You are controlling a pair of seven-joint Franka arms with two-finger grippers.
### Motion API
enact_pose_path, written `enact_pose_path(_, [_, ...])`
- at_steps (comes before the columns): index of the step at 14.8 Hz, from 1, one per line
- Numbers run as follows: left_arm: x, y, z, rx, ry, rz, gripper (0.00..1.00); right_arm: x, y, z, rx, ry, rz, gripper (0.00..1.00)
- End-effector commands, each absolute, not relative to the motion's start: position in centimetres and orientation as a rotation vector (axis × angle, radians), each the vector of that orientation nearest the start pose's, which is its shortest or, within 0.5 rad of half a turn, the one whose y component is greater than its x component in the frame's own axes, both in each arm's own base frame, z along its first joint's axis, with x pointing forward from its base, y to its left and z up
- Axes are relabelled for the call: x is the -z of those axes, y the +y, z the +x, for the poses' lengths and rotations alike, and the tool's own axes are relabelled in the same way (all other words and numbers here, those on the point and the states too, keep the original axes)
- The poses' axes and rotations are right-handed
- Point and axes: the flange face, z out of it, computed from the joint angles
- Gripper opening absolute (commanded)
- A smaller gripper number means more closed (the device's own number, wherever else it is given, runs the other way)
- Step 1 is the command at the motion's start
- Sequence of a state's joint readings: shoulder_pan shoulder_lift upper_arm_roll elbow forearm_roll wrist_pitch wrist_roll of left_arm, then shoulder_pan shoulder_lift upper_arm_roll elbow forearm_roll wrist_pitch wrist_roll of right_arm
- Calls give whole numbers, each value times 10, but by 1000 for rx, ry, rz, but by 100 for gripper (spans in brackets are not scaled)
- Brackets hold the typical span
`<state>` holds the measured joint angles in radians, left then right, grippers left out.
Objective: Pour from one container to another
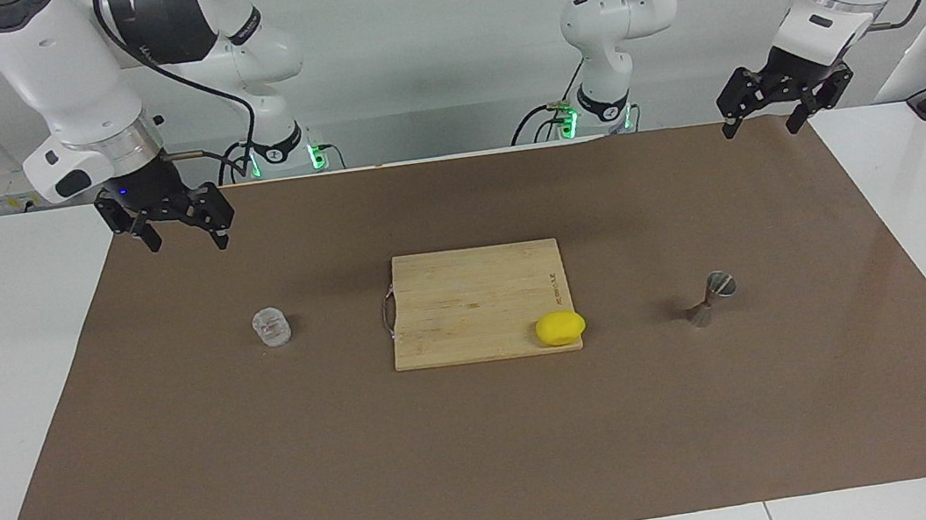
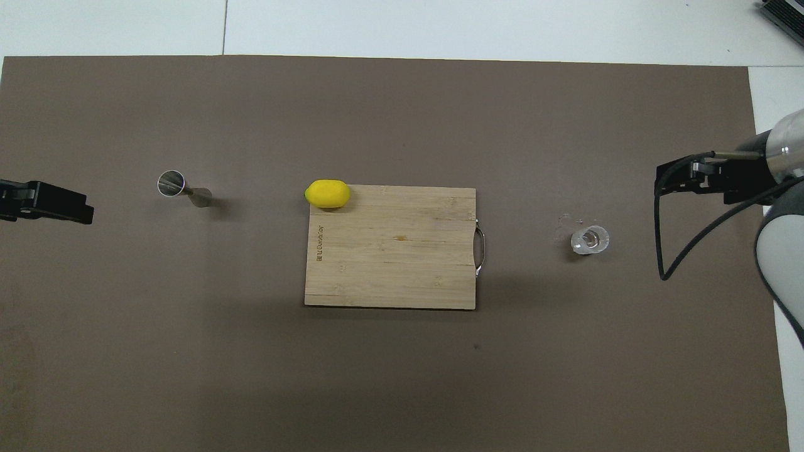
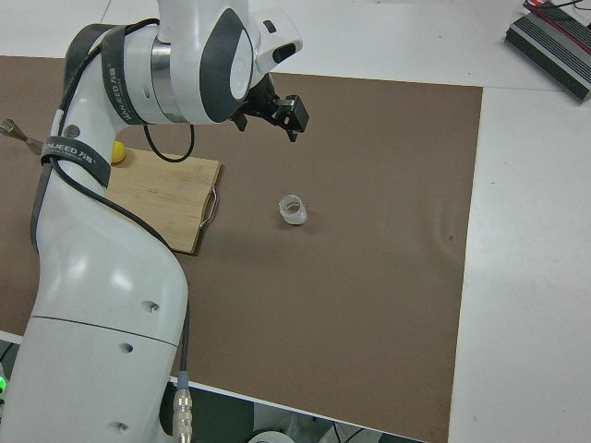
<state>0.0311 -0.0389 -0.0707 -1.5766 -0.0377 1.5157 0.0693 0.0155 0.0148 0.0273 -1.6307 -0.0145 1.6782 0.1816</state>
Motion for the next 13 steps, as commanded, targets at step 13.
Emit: enact_pose_path(13, [-641, -35, 537, -12, 227, -3154, 100, -599, 20, 563, 36, 198, -3117, 99])
